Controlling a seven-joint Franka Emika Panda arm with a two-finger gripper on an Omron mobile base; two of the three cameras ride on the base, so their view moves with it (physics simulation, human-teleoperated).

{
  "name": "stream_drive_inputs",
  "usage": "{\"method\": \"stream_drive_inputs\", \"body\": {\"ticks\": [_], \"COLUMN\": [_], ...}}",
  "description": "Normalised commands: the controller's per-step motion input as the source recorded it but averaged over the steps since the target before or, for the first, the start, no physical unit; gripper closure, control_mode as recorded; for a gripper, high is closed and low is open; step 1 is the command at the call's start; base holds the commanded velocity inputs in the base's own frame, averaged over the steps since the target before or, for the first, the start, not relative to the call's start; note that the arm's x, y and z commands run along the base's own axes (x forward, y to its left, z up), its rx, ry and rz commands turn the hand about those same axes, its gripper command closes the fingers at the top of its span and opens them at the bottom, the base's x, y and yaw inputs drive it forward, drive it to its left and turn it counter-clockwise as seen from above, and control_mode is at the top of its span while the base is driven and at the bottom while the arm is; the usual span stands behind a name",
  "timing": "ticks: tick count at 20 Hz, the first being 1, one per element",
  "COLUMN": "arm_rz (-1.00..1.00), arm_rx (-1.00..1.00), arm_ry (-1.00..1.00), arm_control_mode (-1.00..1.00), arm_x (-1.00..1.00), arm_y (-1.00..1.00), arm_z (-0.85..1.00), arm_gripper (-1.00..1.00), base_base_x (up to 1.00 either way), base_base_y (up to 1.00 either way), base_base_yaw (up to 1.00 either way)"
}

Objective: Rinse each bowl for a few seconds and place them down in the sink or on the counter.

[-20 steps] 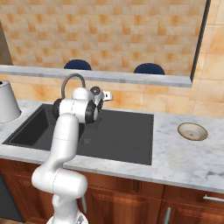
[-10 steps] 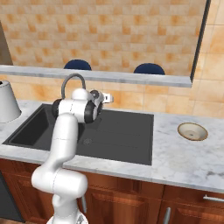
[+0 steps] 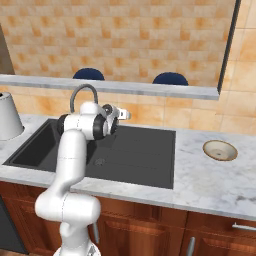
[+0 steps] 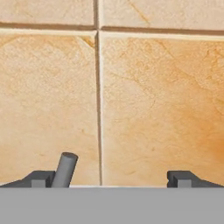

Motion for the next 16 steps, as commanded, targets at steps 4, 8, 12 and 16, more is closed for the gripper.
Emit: {"method": "stream_drive_inputs", "body": {"ticks": [4,8,12,16], "arm_rz": [-0.05,-0.03,-0.02,-0.05], "arm_rx": [0.07,0.08,0.1,0.16], "arm_ry": [0.03,0.08,0.01,0.04], "arm_control_mode": [-1.0,-1.0,-1.0,-1.0], "arm_x": [-0.07,-0.24,-0.28,-0.26], "arm_y": [-0.36,-0.23,-0.23,-0.29], "arm_z": [-0.26,-0.01,0.18,0.47], "arm_gripper": [-1.0,-1.0,-1.0,-1.0], "base_base_x": [0.0,0.0,0.0,0.0], "base_base_y": [0.0,0.0,0.0,0.0], "base_base_yaw": [0.0,0.0,0.0,0.0]}}
